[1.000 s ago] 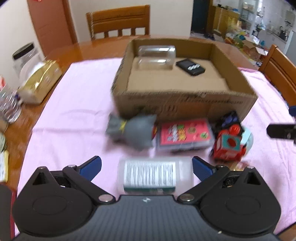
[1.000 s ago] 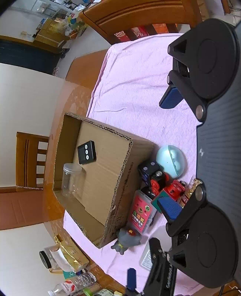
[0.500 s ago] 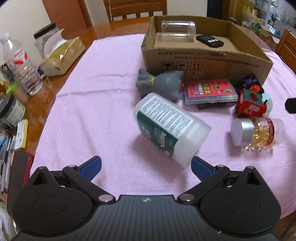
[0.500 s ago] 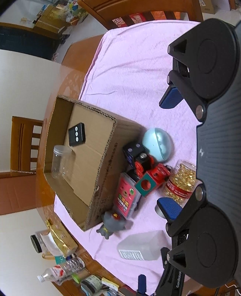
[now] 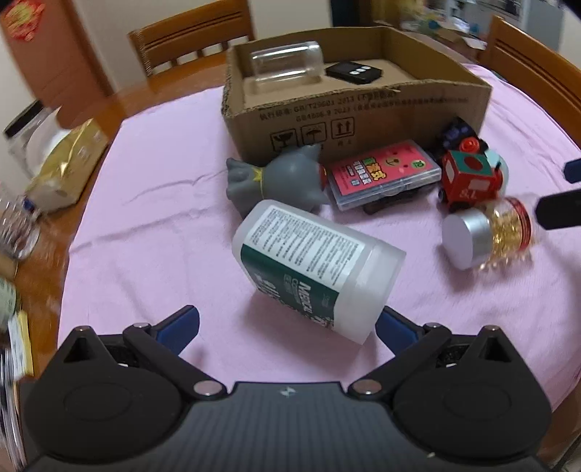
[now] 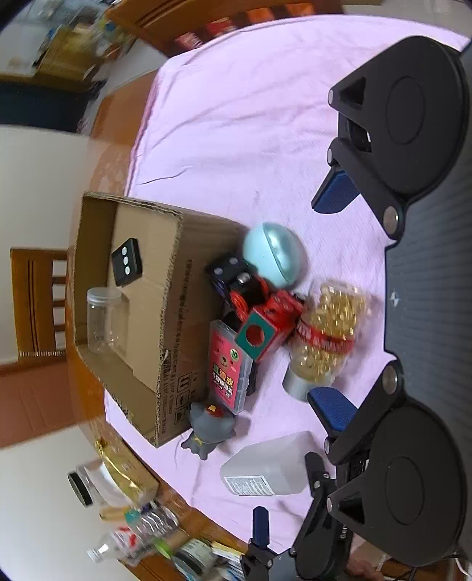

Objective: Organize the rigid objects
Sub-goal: 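Withdraw both tools from the box toward the white bottle and capsule bottle, then grasp the white green-label bottle with the left tool while the right grasps the capsule bottle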

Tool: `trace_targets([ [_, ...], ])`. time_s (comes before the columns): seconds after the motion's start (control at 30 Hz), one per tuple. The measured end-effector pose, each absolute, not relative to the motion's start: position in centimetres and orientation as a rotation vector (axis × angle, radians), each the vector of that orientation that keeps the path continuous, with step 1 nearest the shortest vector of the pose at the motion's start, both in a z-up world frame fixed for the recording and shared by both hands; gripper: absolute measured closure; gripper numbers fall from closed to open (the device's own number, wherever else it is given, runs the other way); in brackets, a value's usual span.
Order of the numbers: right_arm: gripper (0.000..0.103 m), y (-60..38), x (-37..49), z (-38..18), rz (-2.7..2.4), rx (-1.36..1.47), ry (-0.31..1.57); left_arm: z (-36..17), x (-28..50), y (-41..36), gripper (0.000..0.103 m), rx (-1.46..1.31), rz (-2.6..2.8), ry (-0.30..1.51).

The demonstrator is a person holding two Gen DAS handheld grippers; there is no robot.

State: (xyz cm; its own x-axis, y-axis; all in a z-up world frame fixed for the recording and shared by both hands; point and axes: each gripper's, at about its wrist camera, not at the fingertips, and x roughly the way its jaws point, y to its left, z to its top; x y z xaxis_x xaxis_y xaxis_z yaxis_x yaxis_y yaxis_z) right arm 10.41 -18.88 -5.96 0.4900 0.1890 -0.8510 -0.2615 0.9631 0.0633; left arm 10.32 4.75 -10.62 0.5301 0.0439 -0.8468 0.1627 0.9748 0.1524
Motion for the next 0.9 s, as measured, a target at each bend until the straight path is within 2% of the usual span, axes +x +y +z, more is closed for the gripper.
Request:
trace_targets([
  [0.2, 0.000, -14.5, 9.5, -7.1, 0.190, -0.128, 0.957, -11.9, 10.7, 6.4, 0.001, 0.268, -0.170, 1.033],
  [0.43, 0.000, -11.2, 9.7, -9.0, 0.082, -0.239, 0.904, -12.5, 10.9, 8.0, 0.000, 0.182, -0.245, 1.026],
  [0.9, 0.000, -15.8, 9.2, -11.1, -0.009, -0.140, 1.012, -12.5, 11.0, 8.7, 0.000, 0.165, -0.282, 1.020],
])
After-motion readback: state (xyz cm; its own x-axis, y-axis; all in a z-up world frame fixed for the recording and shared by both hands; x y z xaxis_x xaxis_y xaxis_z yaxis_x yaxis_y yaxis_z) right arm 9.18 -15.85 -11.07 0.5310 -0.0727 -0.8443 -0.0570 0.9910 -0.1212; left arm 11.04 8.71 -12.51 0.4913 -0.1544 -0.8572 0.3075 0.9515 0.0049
